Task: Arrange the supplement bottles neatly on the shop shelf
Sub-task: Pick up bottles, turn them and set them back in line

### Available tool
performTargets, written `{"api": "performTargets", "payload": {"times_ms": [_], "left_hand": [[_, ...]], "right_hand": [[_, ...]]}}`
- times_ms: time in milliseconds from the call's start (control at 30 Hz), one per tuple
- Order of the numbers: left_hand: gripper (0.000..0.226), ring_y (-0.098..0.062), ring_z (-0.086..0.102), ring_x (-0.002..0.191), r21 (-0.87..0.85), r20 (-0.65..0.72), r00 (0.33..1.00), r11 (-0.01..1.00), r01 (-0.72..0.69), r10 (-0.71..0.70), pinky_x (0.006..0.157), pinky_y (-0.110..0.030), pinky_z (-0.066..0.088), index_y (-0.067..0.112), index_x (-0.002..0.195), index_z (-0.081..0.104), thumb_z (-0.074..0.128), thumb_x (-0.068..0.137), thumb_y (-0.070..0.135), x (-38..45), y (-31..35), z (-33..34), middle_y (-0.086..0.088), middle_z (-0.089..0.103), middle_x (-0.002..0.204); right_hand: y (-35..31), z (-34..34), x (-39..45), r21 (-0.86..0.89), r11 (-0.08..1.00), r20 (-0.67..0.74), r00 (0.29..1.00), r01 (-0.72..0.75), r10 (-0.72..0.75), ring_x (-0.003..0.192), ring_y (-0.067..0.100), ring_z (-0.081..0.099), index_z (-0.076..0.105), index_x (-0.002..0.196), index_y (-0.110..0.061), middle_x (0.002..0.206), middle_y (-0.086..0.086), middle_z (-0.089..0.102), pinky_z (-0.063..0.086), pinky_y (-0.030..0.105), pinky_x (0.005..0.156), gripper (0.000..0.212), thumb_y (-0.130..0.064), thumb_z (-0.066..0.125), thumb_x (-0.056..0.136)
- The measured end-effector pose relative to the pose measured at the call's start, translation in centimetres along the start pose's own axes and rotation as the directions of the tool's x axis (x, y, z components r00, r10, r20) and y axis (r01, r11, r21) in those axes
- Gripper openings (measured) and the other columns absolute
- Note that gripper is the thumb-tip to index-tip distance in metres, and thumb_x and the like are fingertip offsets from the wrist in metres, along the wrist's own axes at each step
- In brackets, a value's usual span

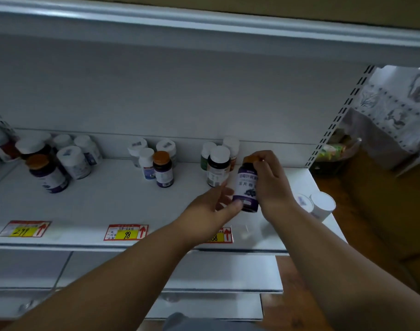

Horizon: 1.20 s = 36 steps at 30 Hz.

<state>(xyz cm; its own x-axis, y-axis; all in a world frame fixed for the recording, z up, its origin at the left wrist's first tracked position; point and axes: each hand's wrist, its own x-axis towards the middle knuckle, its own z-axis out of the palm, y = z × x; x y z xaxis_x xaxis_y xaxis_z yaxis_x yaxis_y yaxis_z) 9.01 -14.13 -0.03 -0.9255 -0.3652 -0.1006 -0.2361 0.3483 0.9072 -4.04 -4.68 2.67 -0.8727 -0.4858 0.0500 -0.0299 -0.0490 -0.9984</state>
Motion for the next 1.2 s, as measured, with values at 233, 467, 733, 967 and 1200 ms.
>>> {"api": "performTargets", "payload": {"times_ms": [233, 467, 733, 967, 1200], "left_hand": [[0.036, -0.010, 0.069, 0.087, -0.214, -0.179, 0.973, 0.971, 0.107, -0.147, 0.082, -0.037, 0.056, 0.026, 0.104, 0.065, 0.070, 0.076, 0.048, -4.2, -1.5, 1.7, 0.006, 0.073, 0.093], [0.044, 0.002, 0.064, 0.082, -0.083, -0.279, 0.949, 0.988, 0.131, -0.149, 0.073, -0.018, 0.052, 0.032, 0.117, 0.057, 0.075, 0.079, 0.044, -8.0, -4.3, 2.2, 0.018, 0.068, 0.094], [0.068, 0.005, 0.055, 0.093, 0.174, -0.271, 0.961, 0.980, 0.101, -0.051, 0.076, -0.018, 0.051, 0.038, 0.127, 0.046, 0.068, 0.070, 0.066, -8.8, -7.5, -2.9, 0.022, 0.057, 0.104], [0.080, -0.010, 0.053, 0.105, 0.492, -0.345, 0.927, 0.870, 0.044, 0.148, 0.088, -0.028, 0.047, 0.026, 0.129, 0.052, 0.058, 0.066, 0.074, -8.9, -11.5, -11.5, 0.008, 0.058, 0.118], [0.091, -0.028, 0.045, 0.124, 0.689, -0.149, 0.984, 0.725, 0.031, 0.100, 0.102, -0.039, 0.039, 0.013, 0.141, 0.041, 0.060, 0.074, 0.071, -8.1, -16.2, -17.6, -0.009, 0.047, 0.137]], "right_hand": [[1.6, 0.1, -1.9, -0.217, 0.976, 0.399, 0.913, 0.011, 0.079, 0.088, 0.013, 0.070, 0.060, 0.101, -0.047, 0.097, -0.010, 0.070, 0.059, 0.044, 0.079, 0.026, -0.054, 0.056, 0.076], [2.5, 1.2, -4.5, -0.339, 0.931, 0.500, 0.865, 0.137, 0.054, 0.092, 0.009, 0.067, 0.054, 0.103, -0.051, 0.106, -0.012, 0.068, 0.058, 0.041, 0.082, 0.025, -0.036, 0.066, 0.086], [1.8, 5.2, -5.8, -0.389, 0.899, 0.411, 0.911, 0.200, -0.025, 0.097, -0.001, 0.060, 0.050, 0.105, -0.053, 0.110, -0.018, 0.062, 0.048, 0.020, 0.076, 0.031, -0.032, 0.066, 0.088], [2.7, 12.4, -6.5, -0.434, 0.861, 0.358, 0.928, 0.264, -0.104, 0.091, -0.009, 0.059, 0.050, 0.103, -0.049, 0.100, -0.028, 0.061, 0.047, 0.008, 0.071, 0.033, -0.029, 0.069, 0.085], [4.3, 21.3, -7.2, -0.531, 0.737, 0.509, 0.853, 0.417, -0.116, 0.096, 0.008, 0.057, 0.053, 0.119, -0.024, 0.108, -0.009, 0.060, 0.039, 0.006, 0.077, 0.039, -0.027, 0.071, 0.085]]}}
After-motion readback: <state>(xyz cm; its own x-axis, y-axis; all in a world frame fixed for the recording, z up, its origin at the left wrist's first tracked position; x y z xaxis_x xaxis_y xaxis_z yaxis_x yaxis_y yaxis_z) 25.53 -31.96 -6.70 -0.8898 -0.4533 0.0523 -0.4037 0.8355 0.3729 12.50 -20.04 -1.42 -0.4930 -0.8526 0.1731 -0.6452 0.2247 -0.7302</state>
